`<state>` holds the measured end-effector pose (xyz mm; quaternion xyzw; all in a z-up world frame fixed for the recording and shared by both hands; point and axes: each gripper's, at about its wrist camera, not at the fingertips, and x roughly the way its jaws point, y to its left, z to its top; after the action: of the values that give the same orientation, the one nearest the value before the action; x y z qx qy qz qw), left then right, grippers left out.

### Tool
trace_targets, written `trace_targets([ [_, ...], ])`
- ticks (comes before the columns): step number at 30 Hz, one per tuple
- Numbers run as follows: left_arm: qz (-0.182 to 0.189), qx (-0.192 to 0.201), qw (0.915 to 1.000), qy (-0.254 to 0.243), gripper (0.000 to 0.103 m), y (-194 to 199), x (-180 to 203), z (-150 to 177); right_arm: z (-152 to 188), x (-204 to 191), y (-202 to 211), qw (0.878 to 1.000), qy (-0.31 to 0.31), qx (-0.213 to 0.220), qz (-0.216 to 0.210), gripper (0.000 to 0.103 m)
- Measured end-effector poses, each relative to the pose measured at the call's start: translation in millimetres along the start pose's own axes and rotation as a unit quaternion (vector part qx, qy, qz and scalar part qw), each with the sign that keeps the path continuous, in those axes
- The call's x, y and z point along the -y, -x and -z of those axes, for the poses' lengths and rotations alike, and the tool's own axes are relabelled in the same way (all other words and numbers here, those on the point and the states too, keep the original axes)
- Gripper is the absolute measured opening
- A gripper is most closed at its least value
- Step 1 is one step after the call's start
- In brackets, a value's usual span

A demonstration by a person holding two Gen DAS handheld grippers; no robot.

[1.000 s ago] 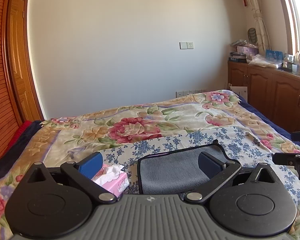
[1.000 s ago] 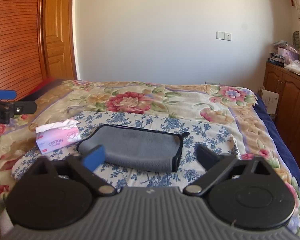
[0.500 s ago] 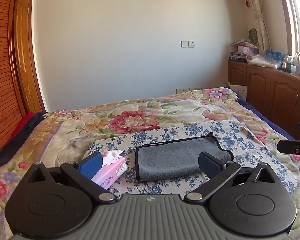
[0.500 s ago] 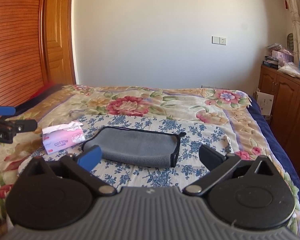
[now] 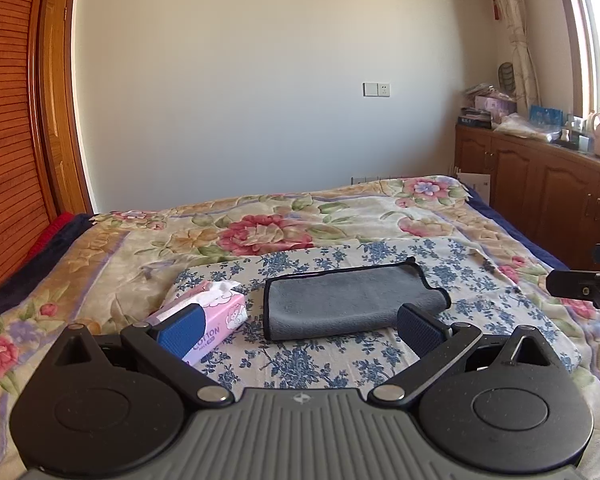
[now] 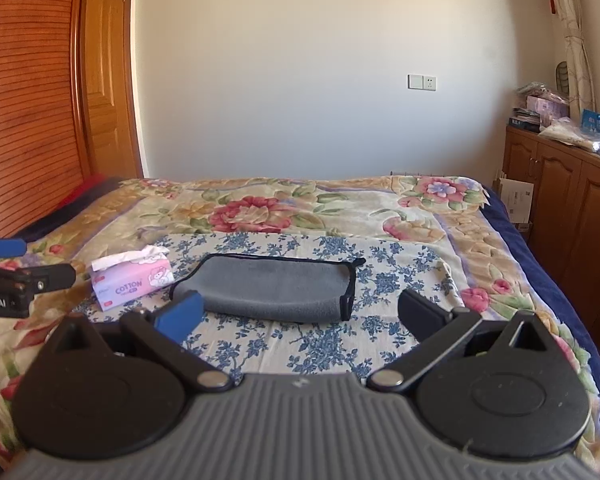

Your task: Fold towel

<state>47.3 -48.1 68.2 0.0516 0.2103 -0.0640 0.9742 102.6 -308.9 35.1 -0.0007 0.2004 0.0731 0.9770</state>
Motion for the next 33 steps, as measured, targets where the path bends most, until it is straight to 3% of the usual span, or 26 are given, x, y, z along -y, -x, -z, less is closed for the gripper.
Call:
trace_targets([
  [33, -0.050, 0.021, 0.9985, 0.004, 0.103, 23.9, -6.9, 64.3, 46.7, -11.8, 26.5, 0.998, 0.000, 0.033, 0.046, 0.103],
])
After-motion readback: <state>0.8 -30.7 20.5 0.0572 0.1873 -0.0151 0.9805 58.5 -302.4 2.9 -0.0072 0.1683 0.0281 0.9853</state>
